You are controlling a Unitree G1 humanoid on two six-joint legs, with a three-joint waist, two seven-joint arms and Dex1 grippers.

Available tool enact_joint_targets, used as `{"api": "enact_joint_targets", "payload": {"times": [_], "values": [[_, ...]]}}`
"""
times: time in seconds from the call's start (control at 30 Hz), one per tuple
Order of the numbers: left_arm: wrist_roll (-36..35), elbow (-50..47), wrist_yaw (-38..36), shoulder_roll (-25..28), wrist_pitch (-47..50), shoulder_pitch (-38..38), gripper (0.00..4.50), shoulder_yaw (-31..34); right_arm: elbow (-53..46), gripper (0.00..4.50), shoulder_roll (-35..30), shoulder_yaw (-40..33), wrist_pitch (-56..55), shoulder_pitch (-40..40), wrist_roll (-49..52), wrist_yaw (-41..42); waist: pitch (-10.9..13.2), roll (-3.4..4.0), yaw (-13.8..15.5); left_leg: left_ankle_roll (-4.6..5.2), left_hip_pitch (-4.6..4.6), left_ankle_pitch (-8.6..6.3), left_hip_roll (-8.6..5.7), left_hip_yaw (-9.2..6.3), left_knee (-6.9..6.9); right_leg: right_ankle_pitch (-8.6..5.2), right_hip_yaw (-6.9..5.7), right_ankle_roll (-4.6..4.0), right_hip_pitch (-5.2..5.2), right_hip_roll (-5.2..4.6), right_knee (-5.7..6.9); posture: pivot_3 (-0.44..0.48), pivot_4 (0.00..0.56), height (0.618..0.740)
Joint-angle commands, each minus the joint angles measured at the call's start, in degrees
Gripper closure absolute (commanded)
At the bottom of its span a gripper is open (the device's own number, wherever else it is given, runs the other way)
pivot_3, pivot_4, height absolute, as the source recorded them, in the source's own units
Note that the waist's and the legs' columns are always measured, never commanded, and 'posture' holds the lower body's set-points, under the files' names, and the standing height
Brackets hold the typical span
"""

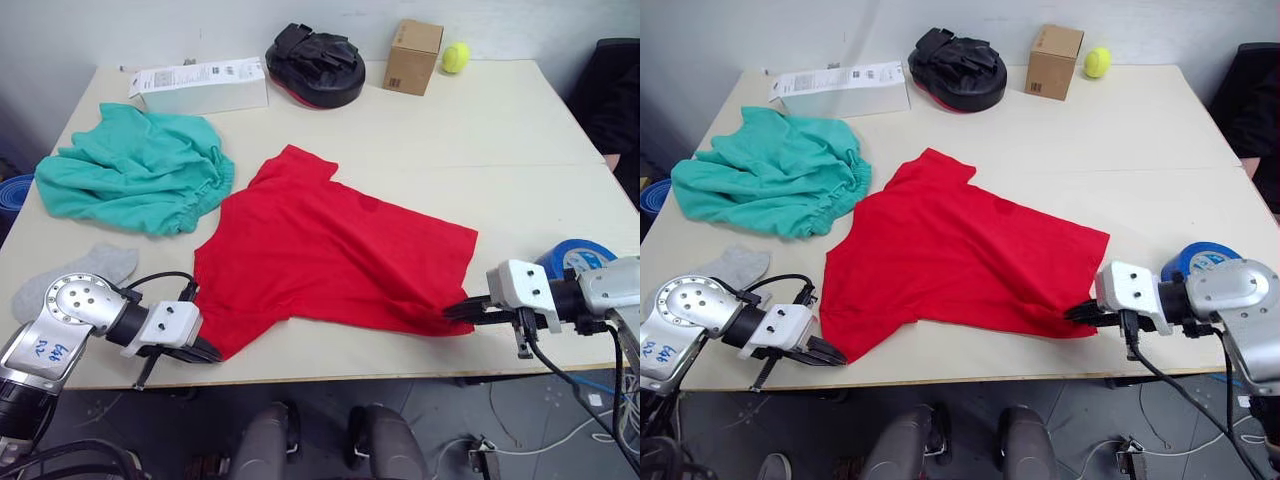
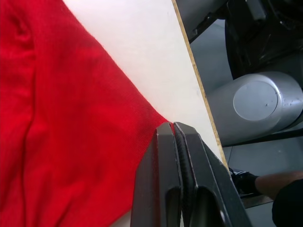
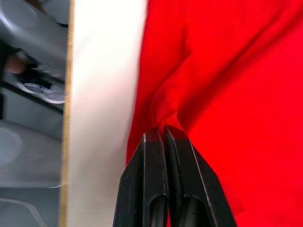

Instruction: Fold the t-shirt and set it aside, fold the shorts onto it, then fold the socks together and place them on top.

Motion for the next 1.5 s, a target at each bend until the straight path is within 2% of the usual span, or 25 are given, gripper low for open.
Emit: {"api": "enact_joint_targets", "payload": {"times": [0.03,0.17,0.3,0.47,0.6,0.73,0.93,1.2,1.5], "values": [[-0.9,-1.1,-0.7,0.4,0.4,-0.5,4.50,1.0,2.3,4.48,1.0,-0.5,-1.4,-2.2,-2.8,-5.4,0.0,0.00,-0.1,-0.01,0.02,0.00,0.00,0.00,0.01,0.00,0.01,0.00,0.00,0.00,0.03,0.000,0.150,0.740],[-1.0,-1.3,-0.8,0.1,0.6,-1.0,4.50,0.9,3.7,4.48,0.8,0.3,1.1,-2.9,-1.7,-5.9,0.0,0.00,-0.1,-0.02,0.01,0.01,0.00,0.01,-0.02,0.00,0.01,-0.01,-0.03,0.00,0.02,0.000,0.150,0.740],[-1.4,-1.6,-0.8,-0.1,1.3,-0.9,4.50,0.9,0.6,4.48,-1.0,-1.8,0.4,0.7,1.4,-2.2,0.0,0.00,0.4,-0.01,0.00,0.01,0.00,0.00,-0.01,0.00,0.00,-0.01,-0.01,0.01,0.00,0.000,0.150,0.740],[-1.4,-2.2,-1.3,0.6,2.5,-0.2,4.50,0.8,-7.4,4.48,-4.1,-8.9,0.5,10.4,8.2,4.1,0.0,0.00,1.3,0.02,0.02,0.00,0.00,0.01,0.03,0.00,0.02,-0.01,0.04,0.02,0.00,0.000,0.150,0.740],[-2.4,-4.1,-3.0,2.3,5.1,2.0,4.50,1.0,-10.1,4.48,-5.7,-13.2,-3.4,19.7,6.4,7.1,0.0,-0.08,1.5,0.06,0.03,-0.03,0.00,-0.02,0.04,0.00,0.02,-0.01,0.10,0.00,-0.07,0.000,0.150,0.740],[-2.2,-5.1,-4.8,4.5,5.9,4.3,4.50,0.7,-10.9,4.48,-4.7,-13.3,-7.5,24.8,3.1,5.3,0.0,-0.11,1.4,0.05,0.05,-0.03,0.00,-0.03,0.01,0.00,0.03,-0.01,0.10,0.00,-0.06,0.000,0.150,0.740],[-3.2,-5.1,-4.2,5.0,6.4,5.7,4.50,1.2,-6.0,4.48,-3.4,-10.8,-15.0,26.3,-4.4,0.7,0.0,-0.11,1.4,0.03,0.06,-0.03,0.02,-0.02,0.01,-0.01,0.08,-0.02,0.07,0.00,-0.06,0.000,0.150,0.740],[-3.3,-4.0,-4.1,5.0,5.3,7.2,4.50,1.6,-1.3,4.48,-3.8,-9.5,-18.4,25.8,-5.5,-0.5,0.0,-0.11,1.4,0.03,0.05,-0.03,0.01,0.00,0.01,-0.02,0.08,-0.03,0.06,0.01,-0.05,0.000,0.150,0.740],[-4.5,-2.9,-3.1,3.8,5.6,6.7,4.50,2.3,1.9,4.48,-4.3,-7.4,-17.8,20.6,-4.6,-0.6,0.0,-0.11,1.4,0.03,0.06,-0.03,0.02,0.00,0.02,-0.02,0.08,-0.03,0.06,0.01,-0.03,0.000,0.150,0.740]]}}
